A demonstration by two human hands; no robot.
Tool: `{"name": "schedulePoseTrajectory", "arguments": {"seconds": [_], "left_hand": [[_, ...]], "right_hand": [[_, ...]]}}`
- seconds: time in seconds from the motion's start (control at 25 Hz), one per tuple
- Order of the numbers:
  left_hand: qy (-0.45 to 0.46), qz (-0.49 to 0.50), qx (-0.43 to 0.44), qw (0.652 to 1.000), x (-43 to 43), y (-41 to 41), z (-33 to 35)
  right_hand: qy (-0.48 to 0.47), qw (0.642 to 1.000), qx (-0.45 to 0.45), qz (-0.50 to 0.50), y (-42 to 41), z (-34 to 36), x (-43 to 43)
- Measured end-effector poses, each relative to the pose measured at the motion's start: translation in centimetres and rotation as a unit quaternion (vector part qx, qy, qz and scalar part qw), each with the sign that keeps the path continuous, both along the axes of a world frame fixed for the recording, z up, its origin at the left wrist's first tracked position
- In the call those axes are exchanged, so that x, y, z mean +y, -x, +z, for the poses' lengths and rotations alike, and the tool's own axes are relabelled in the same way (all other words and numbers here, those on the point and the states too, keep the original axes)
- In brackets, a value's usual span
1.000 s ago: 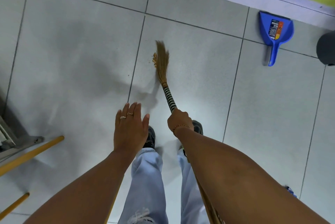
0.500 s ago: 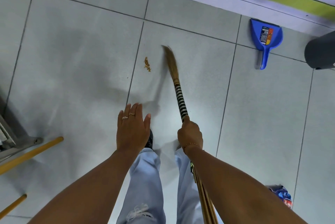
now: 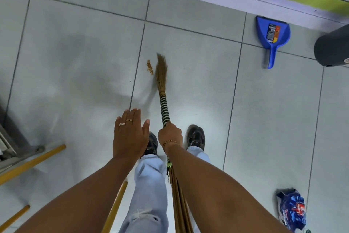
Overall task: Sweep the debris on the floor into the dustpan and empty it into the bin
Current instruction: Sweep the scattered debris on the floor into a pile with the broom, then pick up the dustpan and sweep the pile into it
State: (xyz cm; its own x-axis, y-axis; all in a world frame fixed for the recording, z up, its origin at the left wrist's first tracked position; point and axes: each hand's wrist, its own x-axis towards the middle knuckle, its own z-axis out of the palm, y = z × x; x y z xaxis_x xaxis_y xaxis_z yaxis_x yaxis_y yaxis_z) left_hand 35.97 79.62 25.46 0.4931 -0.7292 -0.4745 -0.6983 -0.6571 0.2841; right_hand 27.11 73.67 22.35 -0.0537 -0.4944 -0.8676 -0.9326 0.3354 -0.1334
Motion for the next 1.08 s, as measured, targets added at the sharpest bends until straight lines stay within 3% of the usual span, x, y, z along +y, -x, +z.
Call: {"name": "schedulePoseTrajectory", "arguments": {"seconds": [0.28, 0.56, 0.76, 0.92, 1.08], "left_hand": [[0.048, -0.021, -0.009, 0.999, -6.6, 0.0, 6.1], [0.071, -0.088, -0.037, 0.993, -19.7, 4.5, 8.0], [0.046, -0.100, -0.042, 0.993, -32.7, 14.4, 3.6], [0.021, 0.008, 0.002, 1.000, -44.9, 26.4, -0.8], [0.003, 0.005, 0.053, 0.999, -56.8, 37.6, -5.1]], "right_hand": [[0.099, 0.994, -0.036, -0.013, 3.0, 6.7, -5.2], [0.118, 0.991, -0.008, -0.056, 10.2, 7.9, -17.5], [0.123, 0.981, -0.027, -0.149, 22.3, 5.1, -30.7], [0.099, 0.983, -0.010, -0.152, 35.1, 2.5, -43.2], [0.132, 0.975, 0.010, -0.178, 46.2, 0.0, -53.0]]}}
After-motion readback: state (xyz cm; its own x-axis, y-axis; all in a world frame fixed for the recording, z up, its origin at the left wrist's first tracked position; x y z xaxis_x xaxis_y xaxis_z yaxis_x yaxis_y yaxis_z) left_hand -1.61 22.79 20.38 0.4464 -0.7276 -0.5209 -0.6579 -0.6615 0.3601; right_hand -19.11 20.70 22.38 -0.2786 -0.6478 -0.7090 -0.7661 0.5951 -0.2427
